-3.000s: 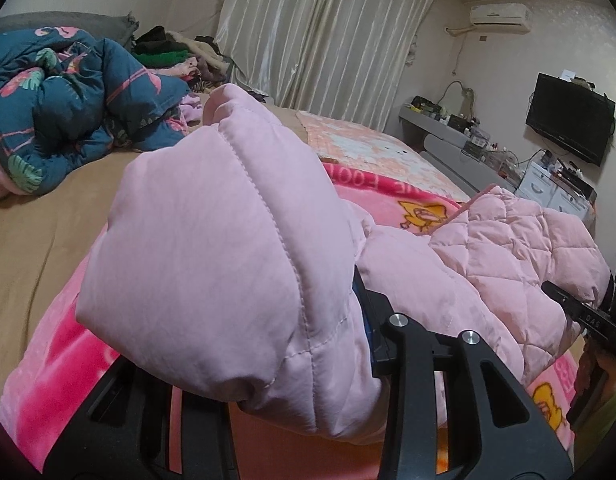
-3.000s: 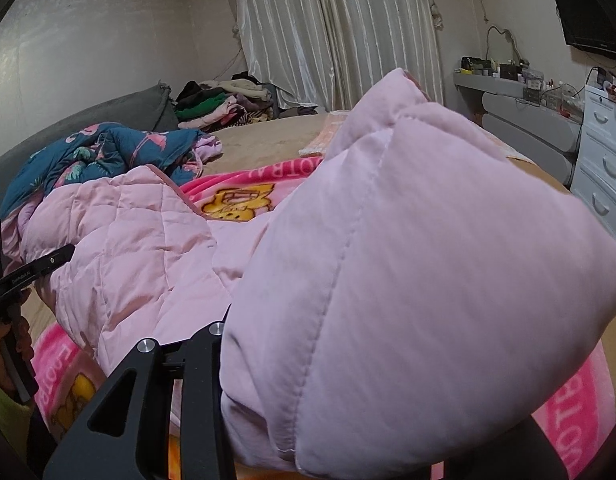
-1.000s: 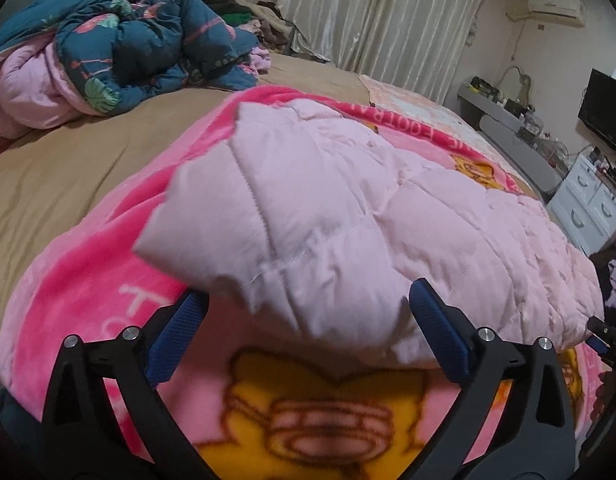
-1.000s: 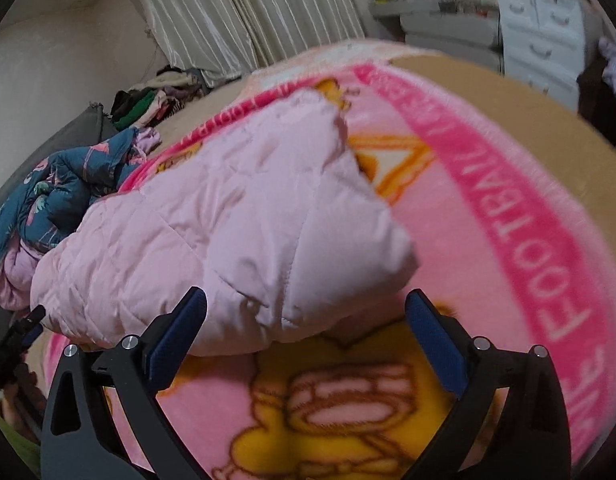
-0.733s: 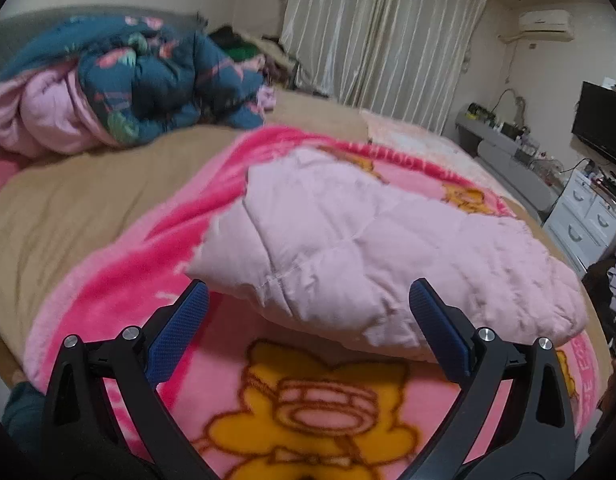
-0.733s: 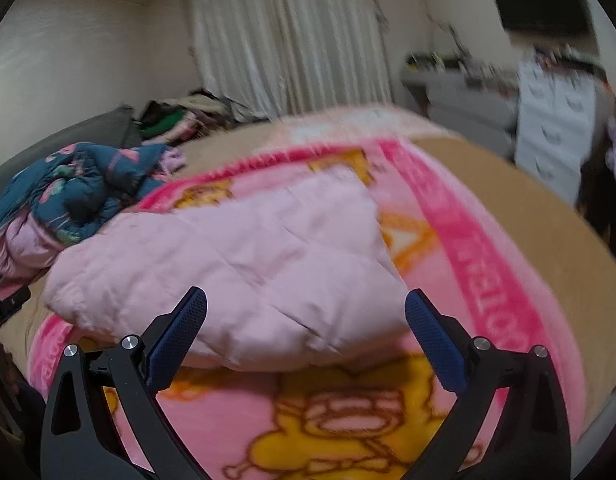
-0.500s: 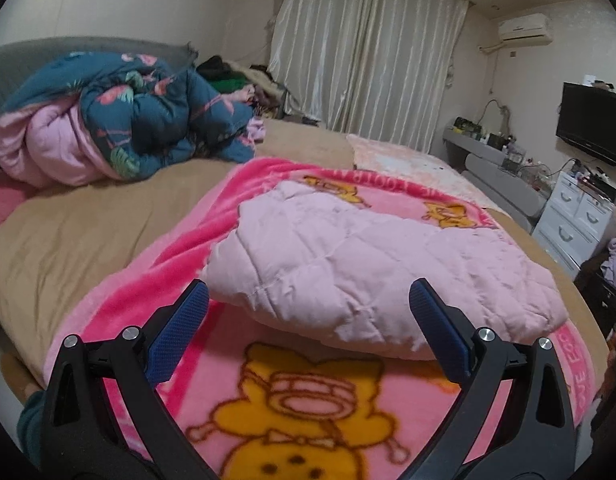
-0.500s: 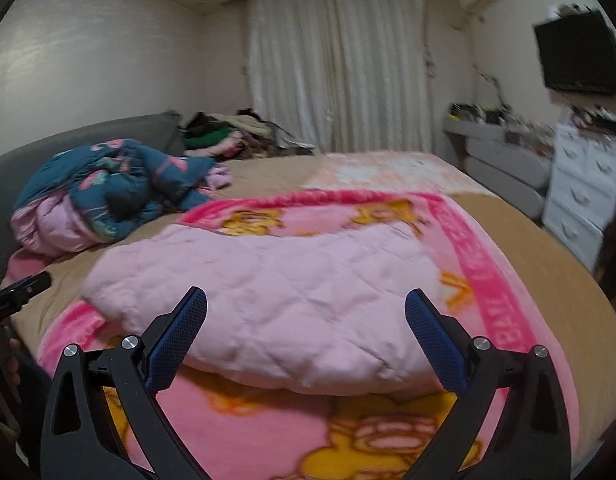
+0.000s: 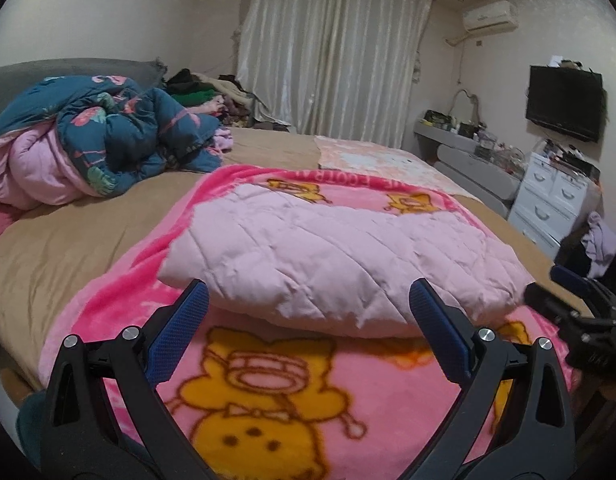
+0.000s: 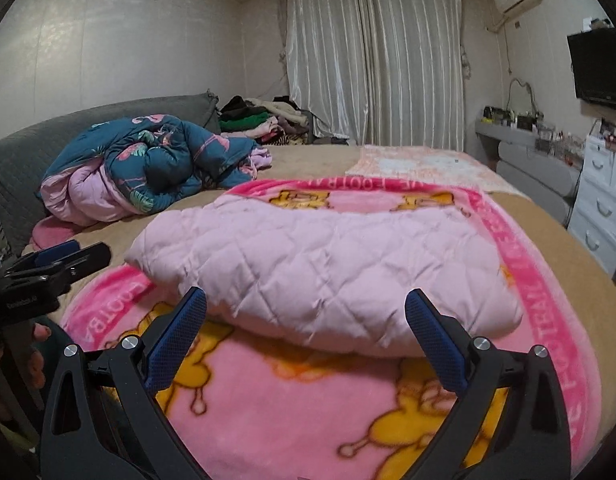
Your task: Fold large clothes
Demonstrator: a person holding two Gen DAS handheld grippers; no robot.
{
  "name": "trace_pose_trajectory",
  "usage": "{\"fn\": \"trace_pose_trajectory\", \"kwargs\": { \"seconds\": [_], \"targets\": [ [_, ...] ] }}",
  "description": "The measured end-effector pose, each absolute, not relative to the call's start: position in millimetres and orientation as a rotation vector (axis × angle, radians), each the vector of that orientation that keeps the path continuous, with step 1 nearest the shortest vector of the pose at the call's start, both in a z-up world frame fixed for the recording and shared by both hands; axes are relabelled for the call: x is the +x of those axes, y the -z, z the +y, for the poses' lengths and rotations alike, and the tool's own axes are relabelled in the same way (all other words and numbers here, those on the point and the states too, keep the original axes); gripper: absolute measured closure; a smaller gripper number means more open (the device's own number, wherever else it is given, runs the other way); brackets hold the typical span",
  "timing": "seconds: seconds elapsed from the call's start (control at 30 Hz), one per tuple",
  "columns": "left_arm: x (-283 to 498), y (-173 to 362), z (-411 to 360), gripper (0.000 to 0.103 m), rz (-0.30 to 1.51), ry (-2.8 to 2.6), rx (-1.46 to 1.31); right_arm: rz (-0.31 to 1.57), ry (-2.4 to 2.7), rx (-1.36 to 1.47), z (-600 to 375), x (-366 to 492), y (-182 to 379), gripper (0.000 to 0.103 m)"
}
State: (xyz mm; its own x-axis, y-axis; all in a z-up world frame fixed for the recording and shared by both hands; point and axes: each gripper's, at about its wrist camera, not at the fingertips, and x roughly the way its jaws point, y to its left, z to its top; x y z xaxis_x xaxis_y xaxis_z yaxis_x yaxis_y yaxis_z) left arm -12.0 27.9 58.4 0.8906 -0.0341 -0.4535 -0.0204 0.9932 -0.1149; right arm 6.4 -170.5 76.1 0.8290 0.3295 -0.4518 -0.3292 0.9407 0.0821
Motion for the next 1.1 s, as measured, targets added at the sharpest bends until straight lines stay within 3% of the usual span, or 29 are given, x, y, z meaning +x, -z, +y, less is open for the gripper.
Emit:
{"fn": "trace_pose_trajectory", "kwargs": {
  "seconds": [1.1],
  "targets": [
    [-6.4,-37.2,9.7,0.009,0.534,0.038,-0.094,0.464,-0.336,0.002,-167.3,-2.8,-62.3,0.004]
  ]
}}
